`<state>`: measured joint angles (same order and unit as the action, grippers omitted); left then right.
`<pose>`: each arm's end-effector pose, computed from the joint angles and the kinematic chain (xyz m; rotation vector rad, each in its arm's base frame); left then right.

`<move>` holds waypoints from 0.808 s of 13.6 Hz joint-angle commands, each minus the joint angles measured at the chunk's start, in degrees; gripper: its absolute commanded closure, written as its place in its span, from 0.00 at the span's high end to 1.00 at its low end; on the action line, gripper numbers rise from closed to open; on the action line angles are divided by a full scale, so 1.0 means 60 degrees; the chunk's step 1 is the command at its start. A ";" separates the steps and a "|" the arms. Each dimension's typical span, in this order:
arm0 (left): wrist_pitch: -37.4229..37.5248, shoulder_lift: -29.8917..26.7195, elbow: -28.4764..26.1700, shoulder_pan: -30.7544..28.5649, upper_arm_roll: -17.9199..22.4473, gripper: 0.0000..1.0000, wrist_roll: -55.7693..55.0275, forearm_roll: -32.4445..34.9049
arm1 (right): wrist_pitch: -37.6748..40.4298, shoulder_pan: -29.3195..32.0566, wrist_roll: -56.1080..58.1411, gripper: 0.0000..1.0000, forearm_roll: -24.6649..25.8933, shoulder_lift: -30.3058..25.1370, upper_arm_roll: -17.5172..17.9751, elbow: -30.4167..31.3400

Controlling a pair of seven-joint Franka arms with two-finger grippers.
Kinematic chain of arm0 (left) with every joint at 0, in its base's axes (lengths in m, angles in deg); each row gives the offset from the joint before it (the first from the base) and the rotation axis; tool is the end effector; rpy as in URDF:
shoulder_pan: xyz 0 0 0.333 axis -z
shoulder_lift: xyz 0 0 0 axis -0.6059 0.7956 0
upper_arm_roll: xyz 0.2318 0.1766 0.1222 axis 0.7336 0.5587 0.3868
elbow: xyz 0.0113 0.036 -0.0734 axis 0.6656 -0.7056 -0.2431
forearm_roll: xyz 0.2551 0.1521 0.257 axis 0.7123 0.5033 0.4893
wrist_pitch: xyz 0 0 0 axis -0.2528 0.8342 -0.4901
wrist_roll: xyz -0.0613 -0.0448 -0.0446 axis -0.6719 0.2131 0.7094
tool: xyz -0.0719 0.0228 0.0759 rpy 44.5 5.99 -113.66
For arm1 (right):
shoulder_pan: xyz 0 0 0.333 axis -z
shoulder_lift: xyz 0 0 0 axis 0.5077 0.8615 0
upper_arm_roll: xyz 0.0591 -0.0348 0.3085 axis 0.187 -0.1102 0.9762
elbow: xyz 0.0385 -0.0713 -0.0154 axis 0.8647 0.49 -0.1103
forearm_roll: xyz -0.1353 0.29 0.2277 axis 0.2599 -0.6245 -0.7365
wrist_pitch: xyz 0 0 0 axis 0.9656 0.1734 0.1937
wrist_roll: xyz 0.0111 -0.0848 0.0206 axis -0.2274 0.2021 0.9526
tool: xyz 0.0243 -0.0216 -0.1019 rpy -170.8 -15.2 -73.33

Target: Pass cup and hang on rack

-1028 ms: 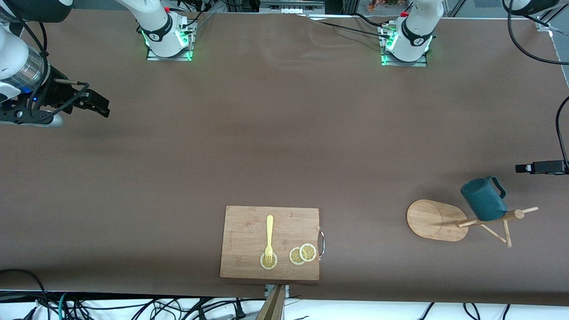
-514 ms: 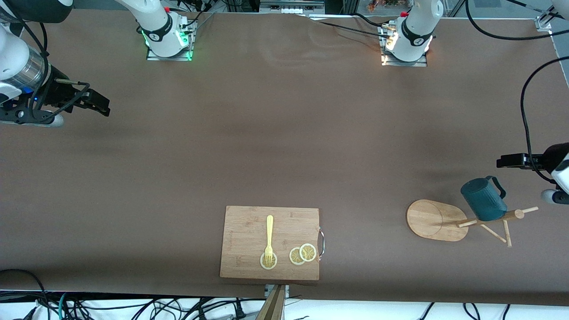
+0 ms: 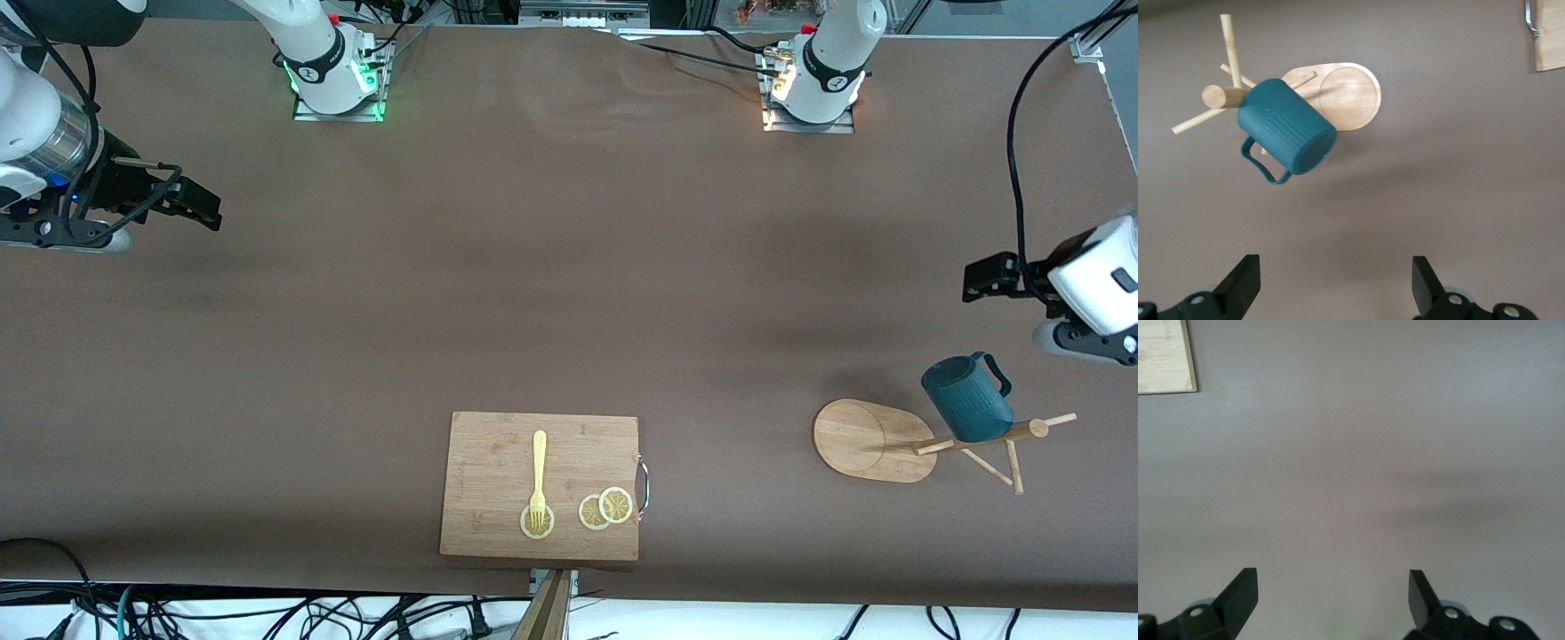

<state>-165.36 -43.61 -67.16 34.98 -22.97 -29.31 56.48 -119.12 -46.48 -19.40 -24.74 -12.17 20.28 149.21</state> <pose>0.6485 -0.0262 0.5961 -3.0709 0.3232 0.1934 0.5512 0.0530 0.5726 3.1013 -0.1227 -0.1276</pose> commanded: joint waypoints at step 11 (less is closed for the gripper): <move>-0.3514 -0.4613 -0.6711 0.0576 0.0842 1.00 -0.0065 -0.0929 | 0.0166 0.0025 -0.0082 1.00 -0.0112 -0.0105 0.0013 -0.0621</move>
<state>-184.45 -66.78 -101.56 38.69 -17.91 -29.31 51.79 -118.98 -46.47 -19.40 -24.75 -12.43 20.23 145.91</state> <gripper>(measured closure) 0.000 0.000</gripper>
